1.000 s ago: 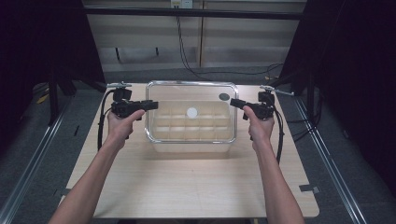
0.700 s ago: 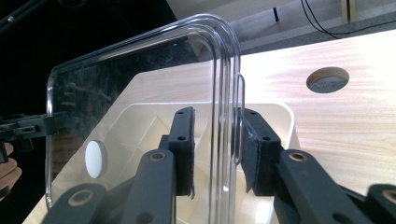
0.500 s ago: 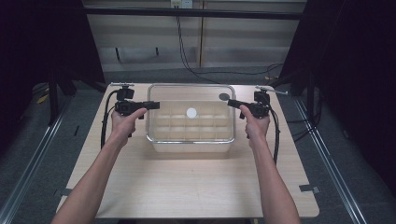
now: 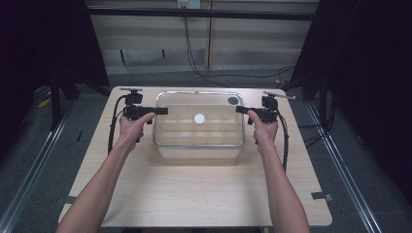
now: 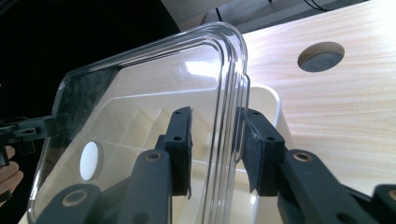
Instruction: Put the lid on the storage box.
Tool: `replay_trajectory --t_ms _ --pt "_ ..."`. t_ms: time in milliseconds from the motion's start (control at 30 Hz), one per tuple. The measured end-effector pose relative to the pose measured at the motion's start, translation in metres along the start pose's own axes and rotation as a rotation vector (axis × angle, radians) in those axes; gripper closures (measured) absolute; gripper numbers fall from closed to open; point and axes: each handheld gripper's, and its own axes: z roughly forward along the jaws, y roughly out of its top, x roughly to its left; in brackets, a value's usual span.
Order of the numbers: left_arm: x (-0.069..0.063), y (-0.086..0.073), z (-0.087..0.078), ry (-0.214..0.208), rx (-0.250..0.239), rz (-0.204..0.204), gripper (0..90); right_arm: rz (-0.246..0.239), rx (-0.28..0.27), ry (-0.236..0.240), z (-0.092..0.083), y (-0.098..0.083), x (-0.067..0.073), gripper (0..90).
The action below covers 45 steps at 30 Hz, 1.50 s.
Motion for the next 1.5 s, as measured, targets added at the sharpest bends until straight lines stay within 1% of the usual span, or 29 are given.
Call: replay_trajectory --t_ms 67,133,233,367,400,433,467,533,700,733,800,867,933,1000,1033,1067,1100,1133,1200,1267,1333,1400,1433,1467,1500 --pt "0.001 -0.001 0.002 0.002 0.004 -0.005 53.8 0.001 0.007 -0.009 0.002 0.0 -0.001 65.1" --pt "0.002 -0.001 0.003 0.006 0.018 -0.001 53.2 0.002 0.011 -0.018 0.004 -0.002 -0.002 64.0" --pt "0.005 -0.003 0.006 0.007 0.02 -0.009 52.7 0.006 0.008 -0.024 0.006 -0.004 -0.003 63.6" --pt "0.007 -0.005 0.009 0.016 0.027 -0.016 51.7 0.013 0.021 -0.039 0.01 -0.006 -0.005 61.5" --pt "0.009 -0.004 0.01 0.015 0.035 -0.015 51.6 0.008 0.023 -0.051 0.012 -0.007 -0.004 60.2" --pt "0.009 -0.005 0.011 0.023 0.034 -0.017 51.5 -0.005 0.028 -0.062 0.013 -0.008 -0.003 59.5" --pt "0.01 -0.005 0.011 0.025 0.04 -0.011 51.4 -0.007 0.03 -0.066 0.014 -0.008 -0.003 59.5" --pt "0.011 -0.006 0.011 0.027 0.04 -0.017 51.8 0.001 0.033 -0.067 0.015 -0.009 -0.004 59.3" --pt "0.01 -0.006 0.011 0.035 0.037 -0.013 51.8 -0.005 0.034 -0.072 0.016 -0.01 -0.004 58.7" --pt "0.01 -0.006 0.011 0.041 0.041 0.002 51.8 -0.006 0.033 -0.074 0.016 -0.01 -0.004 58.2" --pt "0.009 -0.007 0.01 0.047 0.036 0.002 51.9 -0.013 0.036 -0.081 0.017 -0.011 -0.004 57.5" --pt "0.008 -0.007 0.01 0.067 0.043 0.021 52.2 -0.01 0.037 -0.084 0.017 -0.012 -0.005 57.1" --pt "0.007 -0.008 0.01 0.085 0.038 0.018 53.0 -0.02 0.043 -0.099 0.017 -0.013 -0.005 56.7" --pt "0.007 -0.008 0.01 0.087 0.036 0.016 53.8 -0.022 0.044 -0.11 0.019 -0.015 -0.006 55.6" --pt "0.009 -0.009 0.01 0.094 0.052 0.018 54.3 -0.022 0.047 -0.111 0.019 -0.015 -0.006 55.0" --pt "0.009 -0.01 0.011 0.099 0.051 0.012 54.1 -0.026 0.053 -0.12 0.021 -0.016 -0.005 54.3" --pt "0.011 -0.012 0.013 0.094 0.053 0.0 53.6 -0.024 0.058 -0.129 0.022 -0.016 -0.004 53.9" --pt "0.013 -0.014 0.014 0.091 0.052 -0.002 53.3 -0.033 0.06 -0.138 0.023 -0.017 -0.003 53.5" --pt "0.015 -0.016 0.014 0.078 0.046 -0.017 53.3 -0.035 0.071 -0.15 0.024 -0.018 -0.004 52.5" --pt "0.016 -0.016 0.014 0.075 0.048 -0.01 53.5 -0.029 0.072 -0.141 0.025 -0.018 -0.006 52.4" --pt "0.016 -0.016 0.013 0.072 0.051 -0.009 53.7 -0.032 0.075 -0.144 0.025 -0.018 -0.005 51.3" --pt "0.016 -0.017 0.013 0.072 0.047 -0.013 53.7 -0.029 0.088 -0.126 0.026 -0.018 -0.006 47.5" --pt "0.015 -0.018 0.013 0.072 0.038 -0.022 53.5 -0.026 0.092 -0.121 0.026 -0.019 -0.006 45.9" --pt "0.015 -0.019 0.011 0.068 0.051 -0.012 53.2 -0.027 0.093 -0.125 0.025 -0.019 -0.006 44.4" --pt "0.014 -0.019 0.011 0.073 0.051 -0.005 53.0 -0.039 0.096 -0.127 0.024 -0.019 -0.005 43.7"
